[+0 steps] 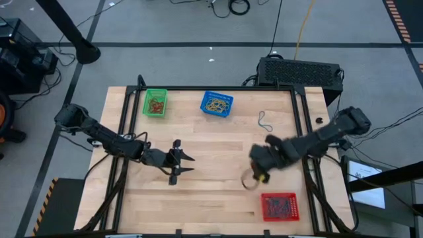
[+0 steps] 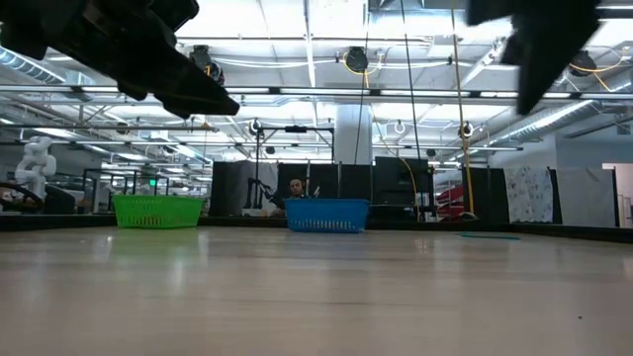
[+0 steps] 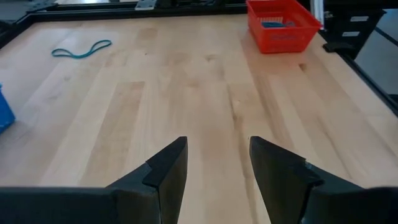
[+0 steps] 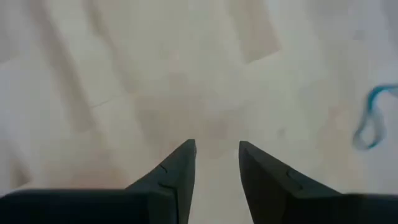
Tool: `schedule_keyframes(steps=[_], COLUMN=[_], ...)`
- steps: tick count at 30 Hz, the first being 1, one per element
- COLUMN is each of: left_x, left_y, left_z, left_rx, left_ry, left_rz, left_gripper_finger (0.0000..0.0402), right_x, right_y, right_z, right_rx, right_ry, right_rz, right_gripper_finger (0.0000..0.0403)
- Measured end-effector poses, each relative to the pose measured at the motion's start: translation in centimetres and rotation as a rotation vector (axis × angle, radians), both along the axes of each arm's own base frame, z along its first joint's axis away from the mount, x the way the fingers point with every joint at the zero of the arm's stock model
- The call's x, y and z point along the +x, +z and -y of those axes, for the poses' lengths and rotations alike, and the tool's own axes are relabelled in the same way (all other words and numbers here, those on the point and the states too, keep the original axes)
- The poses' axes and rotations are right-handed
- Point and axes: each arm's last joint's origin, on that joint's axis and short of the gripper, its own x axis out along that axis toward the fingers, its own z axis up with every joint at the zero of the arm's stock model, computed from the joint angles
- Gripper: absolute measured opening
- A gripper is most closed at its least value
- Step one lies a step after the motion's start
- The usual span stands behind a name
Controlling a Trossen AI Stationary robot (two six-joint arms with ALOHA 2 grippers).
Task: Sort rubber bands into baskets
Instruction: Put the blue rubber band into the red bin
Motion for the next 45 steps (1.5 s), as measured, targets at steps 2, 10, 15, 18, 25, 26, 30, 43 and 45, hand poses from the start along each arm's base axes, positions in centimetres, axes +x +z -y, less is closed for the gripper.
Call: schedule_keyframes(steps=[2, 10, 15, 18, 25, 26, 30, 43, 45], left_x=[0.1, 0.3, 0.6, 0.8, 1.4, 1.5, 1.8, 2.2, 2.3], left_y=[0.0, 0.0, 0.0, 0.0, 0.3, 0.5, 1.1, 2.0, 2.2], left_z=[-0.3, -0.9, -1.7, -2.4, -4.4, -4.7, -5.5, -7.3, -7.6], left_rx=[0.0, -0.02, 0.001, -0.01, -0.02, -0.019, -0.033, -0.039, -0.043], left_ry=[0.012, -0.021, 0.0, 0.002, 0.016, 0.012, 0.008, 0.009, 0.007], left_rz=[0.0, -0.01, -0.004, -0.007, 0.025, 0.042, 0.11, 0.2, 0.22], left_gripper_finger=[0.0182, 0.0182, 0.0182, 0.0182, 0.0182, 0.0182, 0.0182, 0.0182, 0.0182], right_x=[0.9, 1.4, -0.1, -1.2, -2.5, -2.5, -2.3, -1.1, -1.0], right_y=[0.0, -0.2, -2.0, -3.9, -7.4, -7.8, -9.2, -12.9, -13.3], right_z=[2.4, 12.8, 18.8, 21.4, 24.8, 25.1, 26.1, 26.8, 26.9], right_rx=[-0.011, -0.002, 0.075, 0.122, 0.18, 0.185, 0.193, 0.245, 0.253], right_ry=[0.012, -0.098, -0.213, -0.222, -0.2, -0.193, -0.151, -0.07, -0.066], right_rz=[-0.026, -0.171, -0.188, -0.177, -0.14, -0.147, -0.171, -0.253, -0.266], right_gripper_finger=[0.0115, 0.0114, 0.0114, 0.0114, 0.0114, 0.0114, 0.0114, 0.0114, 0.0114])
